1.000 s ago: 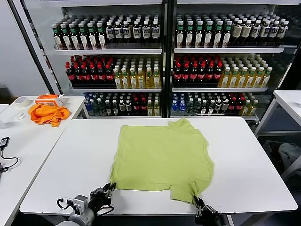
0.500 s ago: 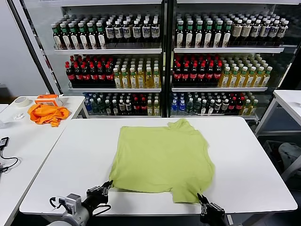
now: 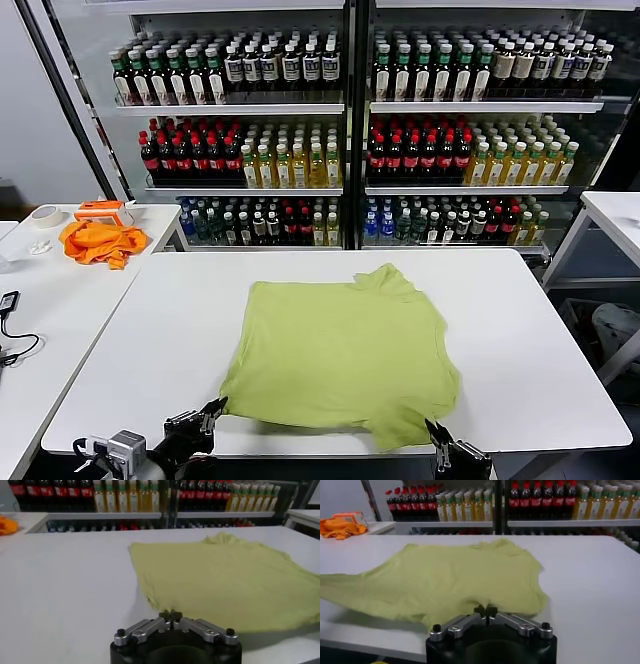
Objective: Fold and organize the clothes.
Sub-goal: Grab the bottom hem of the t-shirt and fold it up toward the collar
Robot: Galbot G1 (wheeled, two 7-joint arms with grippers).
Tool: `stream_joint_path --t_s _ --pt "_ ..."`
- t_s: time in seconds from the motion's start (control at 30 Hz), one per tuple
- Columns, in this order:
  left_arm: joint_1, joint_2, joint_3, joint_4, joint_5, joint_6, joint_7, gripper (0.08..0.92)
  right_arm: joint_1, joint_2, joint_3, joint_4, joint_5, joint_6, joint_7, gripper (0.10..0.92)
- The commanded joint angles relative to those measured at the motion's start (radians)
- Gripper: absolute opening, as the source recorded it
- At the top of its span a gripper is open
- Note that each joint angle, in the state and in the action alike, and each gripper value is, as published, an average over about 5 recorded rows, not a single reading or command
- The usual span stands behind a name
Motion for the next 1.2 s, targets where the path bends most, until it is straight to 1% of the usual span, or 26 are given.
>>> stream_joint_path --t_s 0.03,0.2,0.33,0.53,0.97,1.2 --pt "-0.249 0.083 0.034 0.152 -0.113 -0.038 0.039 0.082 0.256 -0.011 -0.003 -0.08 0.13 -0.112 0.027 0.107" --pt "-0.403 0.076 0.156 0.286 -0.102 -0.069 0.056 0.082 0.415 0.02 -0.084 -0.184 0.142 -0.147 0.044 0.107" --pt "-0.473 0.057 0.211 0.364 -0.082 -0.081 0.063 0.082 0.474 0.035 -0.109 -0.252 0.133 -0.158 0.041 0.107" --pt "-0.515 0.037 0.255 0.457 -0.06 -0.109 0.082 0.082 0.506 0.07 -0.129 -0.325 0.102 -0.162 0.032 0.107" --pt "-0.55 0.01 0.297 0.511 -0.016 -0.107 0.097 0.082 0.545 0.085 -0.151 -0.391 0.049 -0.16 0.013 0.107" --pt "-0.601 -0.012 0.329 0.583 0.04 -0.141 0.115 0.082 0.557 0.098 -0.164 -0.415 0.039 -0.155 0.011 0.107"
